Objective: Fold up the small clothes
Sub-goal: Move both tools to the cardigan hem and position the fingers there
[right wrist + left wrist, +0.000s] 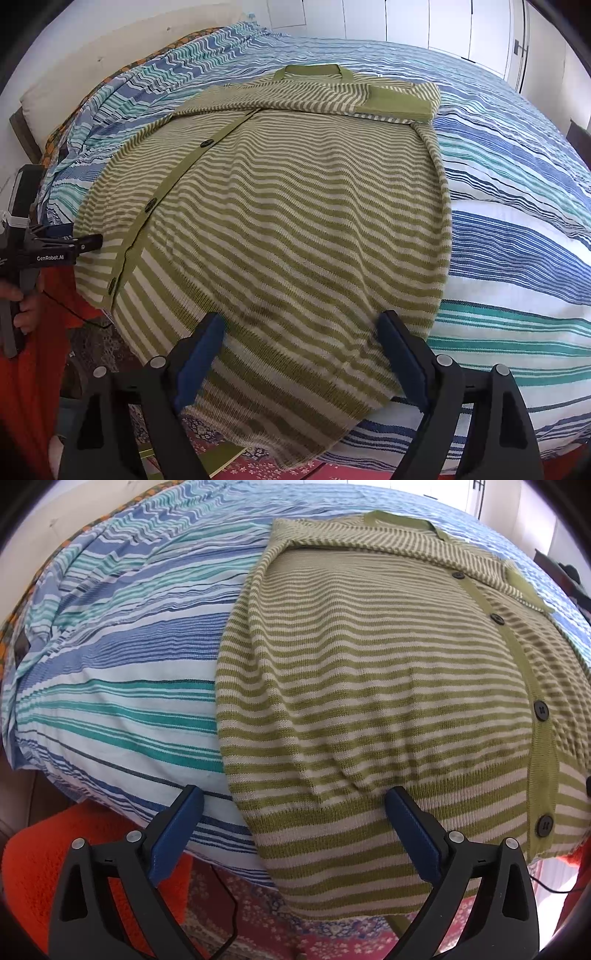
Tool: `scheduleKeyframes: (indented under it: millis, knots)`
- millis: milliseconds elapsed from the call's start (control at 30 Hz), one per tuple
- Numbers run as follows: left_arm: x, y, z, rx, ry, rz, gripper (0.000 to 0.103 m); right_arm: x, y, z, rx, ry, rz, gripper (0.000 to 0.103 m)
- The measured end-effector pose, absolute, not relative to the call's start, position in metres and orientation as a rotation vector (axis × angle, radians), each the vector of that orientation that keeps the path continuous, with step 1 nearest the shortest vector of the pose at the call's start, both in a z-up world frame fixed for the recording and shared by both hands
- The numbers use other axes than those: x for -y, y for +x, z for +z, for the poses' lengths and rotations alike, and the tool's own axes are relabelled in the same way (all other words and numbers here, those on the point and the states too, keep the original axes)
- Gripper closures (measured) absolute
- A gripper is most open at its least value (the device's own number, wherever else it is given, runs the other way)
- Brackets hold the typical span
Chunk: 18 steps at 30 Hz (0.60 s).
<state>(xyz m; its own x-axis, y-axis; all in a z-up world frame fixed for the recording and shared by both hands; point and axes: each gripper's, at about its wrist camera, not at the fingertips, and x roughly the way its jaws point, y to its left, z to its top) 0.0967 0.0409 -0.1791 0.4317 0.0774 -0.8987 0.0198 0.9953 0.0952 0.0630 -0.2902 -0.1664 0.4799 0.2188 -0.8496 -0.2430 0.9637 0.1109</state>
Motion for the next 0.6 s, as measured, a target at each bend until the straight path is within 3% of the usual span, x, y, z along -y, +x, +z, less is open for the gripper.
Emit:
scheduleKeyframes:
  millis: [600]
  knots:
    - [-0.048, 0.0992, -0.1846, -1.142, 0.08, 0.038, 0.0, 0.2875, 0.0628, -0.1676, -1.031, -0.035, 0.283, 0.014]
